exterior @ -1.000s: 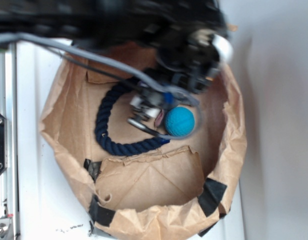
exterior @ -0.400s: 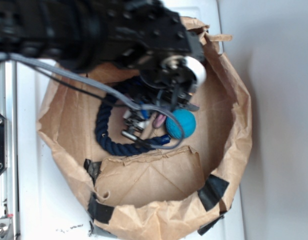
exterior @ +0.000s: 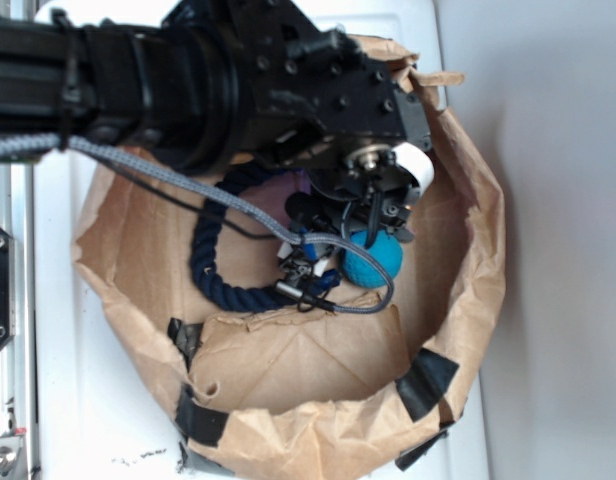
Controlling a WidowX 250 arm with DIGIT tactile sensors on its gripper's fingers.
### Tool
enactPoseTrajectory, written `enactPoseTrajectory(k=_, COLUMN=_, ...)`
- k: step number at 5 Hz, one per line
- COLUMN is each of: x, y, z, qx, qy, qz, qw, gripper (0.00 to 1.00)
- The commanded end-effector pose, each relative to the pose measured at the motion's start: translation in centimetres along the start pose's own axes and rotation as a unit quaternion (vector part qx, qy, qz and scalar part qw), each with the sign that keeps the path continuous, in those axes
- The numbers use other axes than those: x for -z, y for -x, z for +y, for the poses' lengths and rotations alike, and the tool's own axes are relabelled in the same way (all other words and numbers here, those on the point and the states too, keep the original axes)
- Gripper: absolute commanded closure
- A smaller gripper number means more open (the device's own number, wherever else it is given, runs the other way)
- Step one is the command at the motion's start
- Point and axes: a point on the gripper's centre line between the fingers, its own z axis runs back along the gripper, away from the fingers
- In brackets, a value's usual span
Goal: Grab the gray animal.
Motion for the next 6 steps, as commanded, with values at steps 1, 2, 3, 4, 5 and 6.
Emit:
enactPoseTrajectory(k=1, x=-1.9, y=-1.6, z=-0.4, qx=0.013, qy=-0.007, qz=-0.024, qw=1.000, gripper=1.00)
enactPoseTrajectory(k=2, x=-2.6, y=-0.9, z=-0.5, qx=0.016, qy=0.003, qz=-0.019, qw=1.000, gripper=1.00)
enactPoseTrajectory(k=3, x=-4.7, y=-0.4, z=-0.3, qx=0.018, qy=0.031, qz=-0.003, qw=0.999, gripper=1.00)
enactPoseTrajectory(k=4, x=-7.0, y=-0.2, z=-0.1, qx=0.022, qy=0.062, qz=0.015, qw=0.998, gripper=1.00)
enactPoseTrajectory(k=5, x=-8.6, y=-0.1, z=0.2, qx=0.026, qy=0.086, qz=0.024, qw=0.996, gripper=1.00)
enactPoseTrajectory(k=6, x=-9.9, y=-0.5, z=0.7, qx=0.027, qy=0.107, qz=0.030, qw=0.993, gripper=1.00)
